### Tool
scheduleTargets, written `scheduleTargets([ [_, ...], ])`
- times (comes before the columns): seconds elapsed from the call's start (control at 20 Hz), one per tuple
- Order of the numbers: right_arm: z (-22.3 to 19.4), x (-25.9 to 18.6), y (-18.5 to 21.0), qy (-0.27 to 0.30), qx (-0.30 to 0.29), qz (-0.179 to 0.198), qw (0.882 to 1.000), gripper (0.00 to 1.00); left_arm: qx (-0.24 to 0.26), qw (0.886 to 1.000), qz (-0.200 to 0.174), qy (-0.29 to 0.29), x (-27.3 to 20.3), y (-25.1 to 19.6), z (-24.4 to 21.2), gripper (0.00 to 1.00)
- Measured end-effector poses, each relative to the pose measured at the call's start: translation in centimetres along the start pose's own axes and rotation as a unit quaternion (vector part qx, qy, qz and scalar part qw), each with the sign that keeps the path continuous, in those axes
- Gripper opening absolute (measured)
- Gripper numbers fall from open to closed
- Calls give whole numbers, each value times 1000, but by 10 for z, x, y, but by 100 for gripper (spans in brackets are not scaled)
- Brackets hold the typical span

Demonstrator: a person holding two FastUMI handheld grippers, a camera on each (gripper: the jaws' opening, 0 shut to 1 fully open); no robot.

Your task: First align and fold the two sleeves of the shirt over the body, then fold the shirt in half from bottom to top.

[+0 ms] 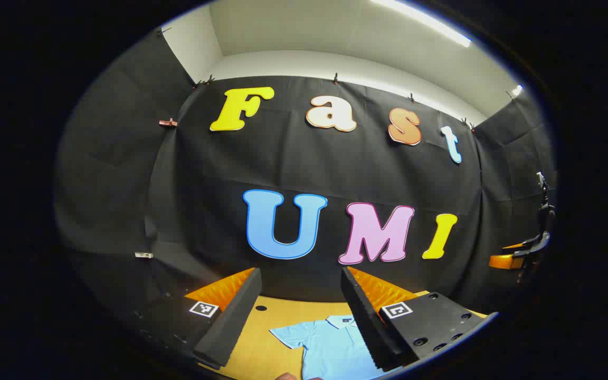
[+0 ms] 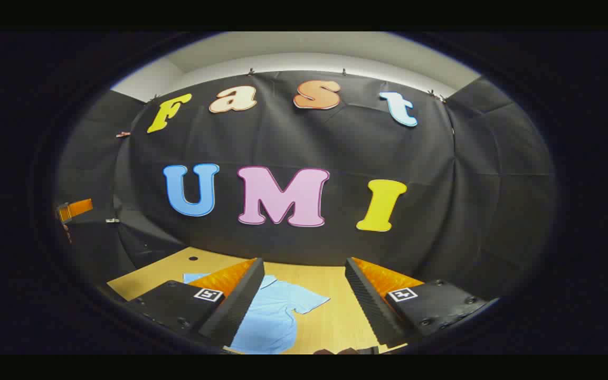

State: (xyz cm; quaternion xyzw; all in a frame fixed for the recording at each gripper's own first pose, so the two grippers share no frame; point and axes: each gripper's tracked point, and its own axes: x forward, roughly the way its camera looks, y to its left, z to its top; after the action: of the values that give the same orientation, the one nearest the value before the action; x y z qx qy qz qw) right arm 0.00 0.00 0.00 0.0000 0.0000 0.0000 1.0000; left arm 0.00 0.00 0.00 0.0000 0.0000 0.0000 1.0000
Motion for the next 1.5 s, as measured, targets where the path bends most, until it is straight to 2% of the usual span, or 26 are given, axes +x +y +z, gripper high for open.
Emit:
scheduleTargets([
  [0.25, 1, 2, -2, 3, -28, 3, 1000, 97, -26, 1000, -7, 11, 1, -8, -9, 96],
  [0.65, 6, -2, -8, 0, -34, -6, 999, 97, -10, 1000, -13, -5, -3, -9, 3, 97],
  [0.9, 5, 4, 1, 1, -32, 1, 999, 96, 3, 1000, -20, -2, -2, -8, 2, 96],
  [1.0, 3, 11, -4, 5, -45, -13, 999, 97, -2, 1000, -23, -3, -4, -4, 2, 96],
  [1.1, -5, 23, -5, 15, -58, -23, 998, 97, -5, 1000, -23, -1, -6, 2, -1, 96],
  [1.35, -26, 79, -8, 38, -81, -13, 996, 97, -2, 1000, -8, 23, 5, 11, -19, 96],
  [1.5, -44, 135, -23, 44, -85, 0, 995, 97, -13, 998, 27, 55, 21, 19, -44, 97],
])
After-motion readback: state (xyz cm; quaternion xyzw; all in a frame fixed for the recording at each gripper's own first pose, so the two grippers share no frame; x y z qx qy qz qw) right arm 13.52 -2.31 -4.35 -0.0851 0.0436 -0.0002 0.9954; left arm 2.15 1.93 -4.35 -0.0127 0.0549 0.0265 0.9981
